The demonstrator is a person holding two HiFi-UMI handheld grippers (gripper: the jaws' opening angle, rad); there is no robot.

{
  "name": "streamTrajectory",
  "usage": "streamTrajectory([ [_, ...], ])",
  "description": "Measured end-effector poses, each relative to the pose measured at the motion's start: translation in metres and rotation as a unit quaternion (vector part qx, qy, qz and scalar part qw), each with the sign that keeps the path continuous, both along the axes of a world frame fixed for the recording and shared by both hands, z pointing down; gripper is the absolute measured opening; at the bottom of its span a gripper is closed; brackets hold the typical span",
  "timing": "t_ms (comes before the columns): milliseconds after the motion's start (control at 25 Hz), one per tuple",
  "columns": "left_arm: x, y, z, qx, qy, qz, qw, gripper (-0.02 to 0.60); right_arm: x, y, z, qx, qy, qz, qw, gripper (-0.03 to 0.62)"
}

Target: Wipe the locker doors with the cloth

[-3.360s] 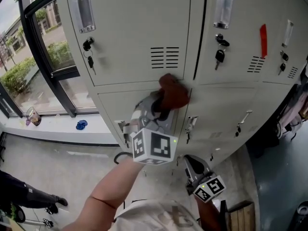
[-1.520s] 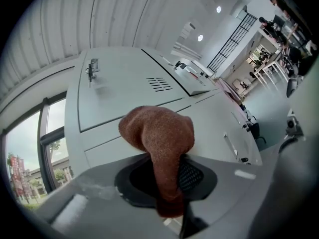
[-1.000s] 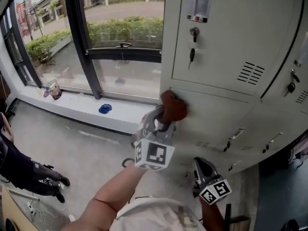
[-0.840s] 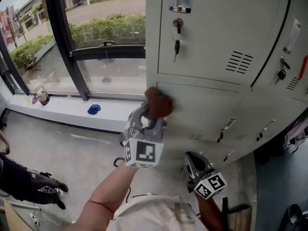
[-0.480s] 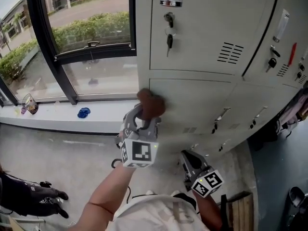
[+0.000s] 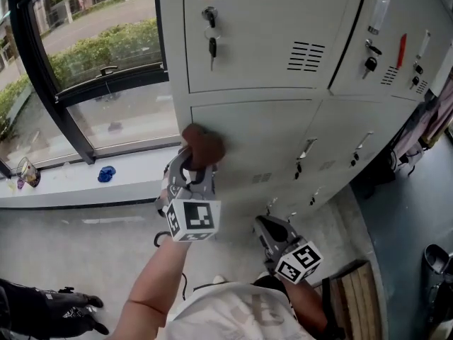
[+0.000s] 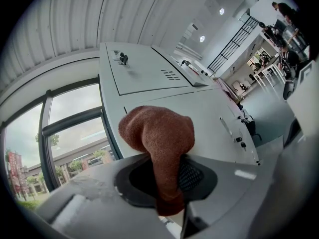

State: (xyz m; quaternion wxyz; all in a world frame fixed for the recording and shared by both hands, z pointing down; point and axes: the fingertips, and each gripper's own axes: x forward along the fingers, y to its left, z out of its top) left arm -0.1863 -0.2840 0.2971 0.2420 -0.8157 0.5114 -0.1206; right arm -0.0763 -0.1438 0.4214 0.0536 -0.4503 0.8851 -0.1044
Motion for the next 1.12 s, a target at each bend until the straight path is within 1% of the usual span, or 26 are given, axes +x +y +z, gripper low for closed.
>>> streamTrajectory([
  [120,0.011,0.0,0.006,-0.014,-0.01,0.005,0.9998,0.089,0.005,0.001,0.001,-0.001,-0.006,-0.001,1.0,0.009],
  [360,0.028,-0.002,0.008,-0.029,-0.007,0.003,0.9995,0.089,0.025,-0.005,0.005,-0.005,-0.024,-0.011,1.0,0.009],
  [520,0.055,-0.004,0.012,-0.04,-0.016,0.012,0.999,0.091,0.048,-0.011,0.001,0.002,-0.01,-0.015,1.0,0.009],
  [760,0.097,-0.006,0.014,-0.05,-0.024,0.026,0.9981,0.091,0.085,-0.018,-0.003,0.001,-0.016,-0.009,1.0,0.008],
  [1120,0.153,-0.008,0.014,-0.059,-0.04,0.044,0.9965,0.087,0.123,-0.026,-0.001,0.0,-0.034,-0.011,0.999,0.009],
])
